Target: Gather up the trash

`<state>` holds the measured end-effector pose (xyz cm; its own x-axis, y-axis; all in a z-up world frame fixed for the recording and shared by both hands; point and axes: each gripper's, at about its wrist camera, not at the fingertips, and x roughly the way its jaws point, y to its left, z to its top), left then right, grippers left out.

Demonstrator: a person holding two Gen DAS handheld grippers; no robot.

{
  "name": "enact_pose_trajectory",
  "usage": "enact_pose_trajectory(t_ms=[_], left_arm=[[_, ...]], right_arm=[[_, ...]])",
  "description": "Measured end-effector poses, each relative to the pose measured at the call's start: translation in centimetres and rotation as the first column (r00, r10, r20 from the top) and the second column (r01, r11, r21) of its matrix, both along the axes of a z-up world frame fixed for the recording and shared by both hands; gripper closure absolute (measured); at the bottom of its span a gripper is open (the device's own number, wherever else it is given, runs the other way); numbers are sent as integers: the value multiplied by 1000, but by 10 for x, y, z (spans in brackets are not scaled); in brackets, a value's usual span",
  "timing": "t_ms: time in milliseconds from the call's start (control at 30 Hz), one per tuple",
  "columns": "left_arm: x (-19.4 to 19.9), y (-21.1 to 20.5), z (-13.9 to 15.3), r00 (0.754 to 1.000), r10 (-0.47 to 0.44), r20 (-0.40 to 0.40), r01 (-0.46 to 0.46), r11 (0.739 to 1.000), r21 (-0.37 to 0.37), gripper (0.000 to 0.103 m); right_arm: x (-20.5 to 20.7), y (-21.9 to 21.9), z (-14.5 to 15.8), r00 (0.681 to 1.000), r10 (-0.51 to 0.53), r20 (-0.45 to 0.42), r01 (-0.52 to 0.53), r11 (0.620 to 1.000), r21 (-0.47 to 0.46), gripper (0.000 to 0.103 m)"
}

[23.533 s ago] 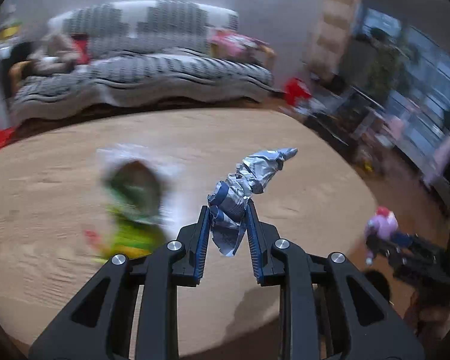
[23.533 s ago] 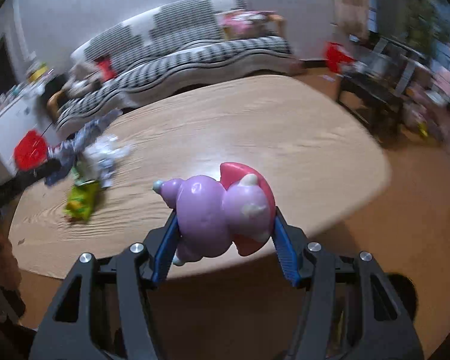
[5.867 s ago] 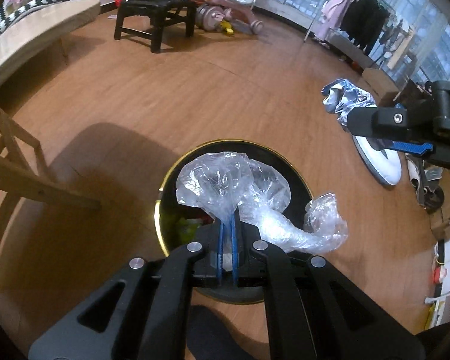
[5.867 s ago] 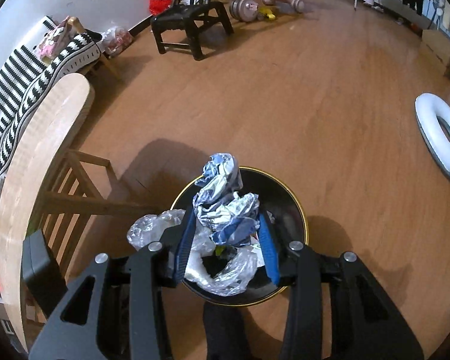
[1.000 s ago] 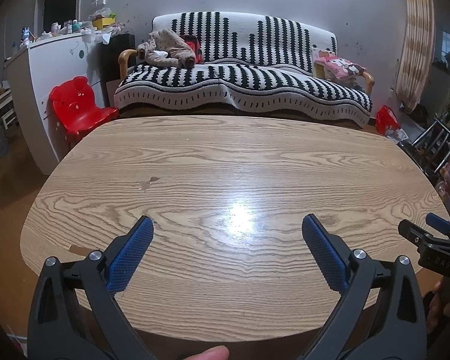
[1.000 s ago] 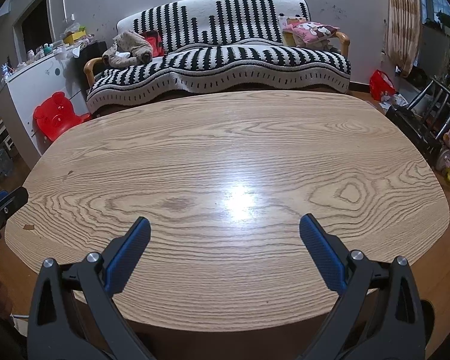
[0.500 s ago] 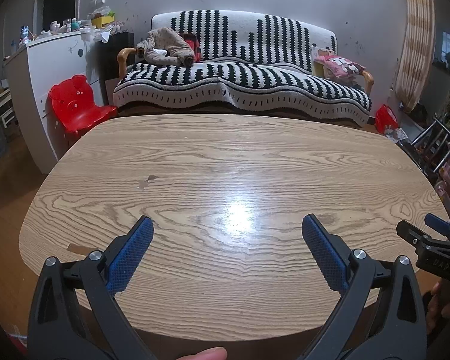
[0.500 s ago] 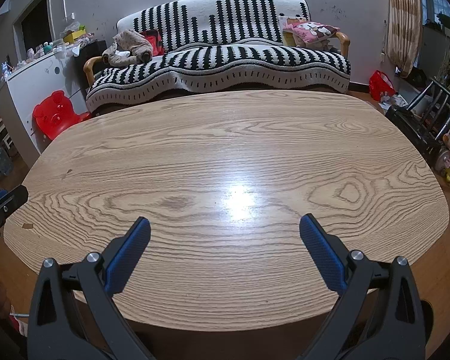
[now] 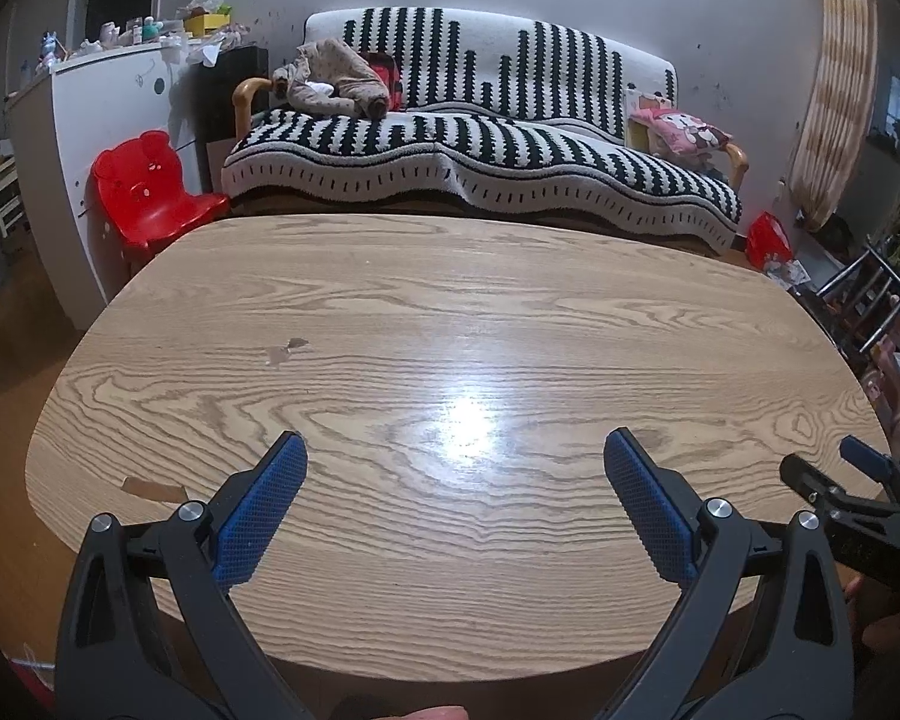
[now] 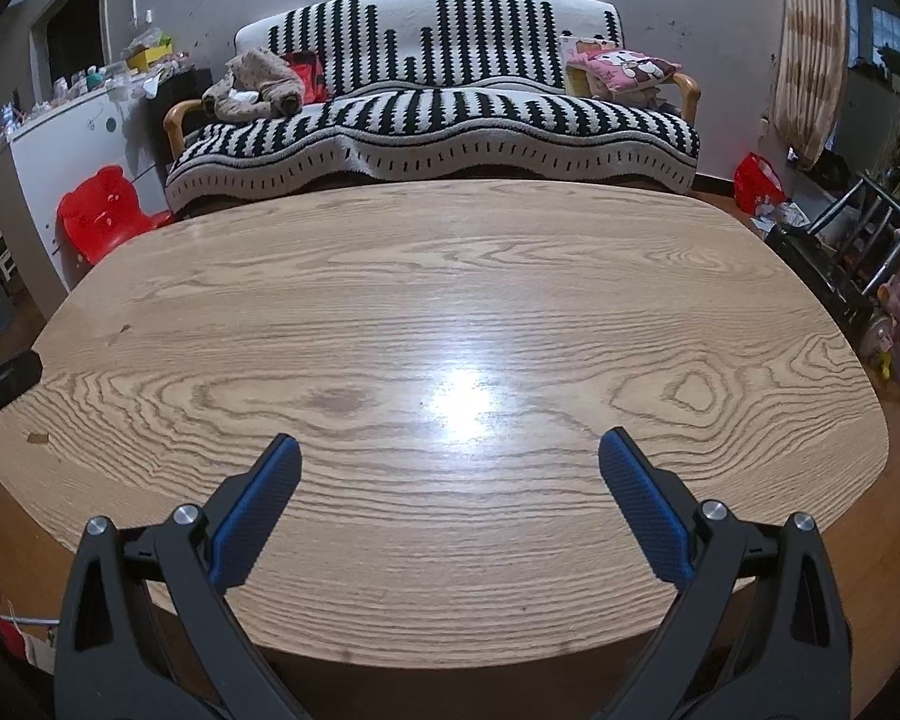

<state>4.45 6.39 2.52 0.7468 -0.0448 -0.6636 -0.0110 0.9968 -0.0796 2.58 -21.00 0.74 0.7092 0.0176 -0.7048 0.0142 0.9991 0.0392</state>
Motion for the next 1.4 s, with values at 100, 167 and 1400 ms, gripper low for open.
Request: enact_pose_trajectory(t_ms=[100,167,1400], left_arm=[[2,-2,-2,1000,-4,-11,4,1000,-2,7],[2,-4,-2,1000,-11,-14,11,1000,4,7],[9,-22,-15,997,-54,-60,59,994,87,7]], right_arm=[[2,-3,0,1000,-13,3,13,1000,18,7],[4,-2,-1,1000,-12,-3,12,1000,21,7],[8,-4,0,1000,-7,-3,7,999,52,7]])
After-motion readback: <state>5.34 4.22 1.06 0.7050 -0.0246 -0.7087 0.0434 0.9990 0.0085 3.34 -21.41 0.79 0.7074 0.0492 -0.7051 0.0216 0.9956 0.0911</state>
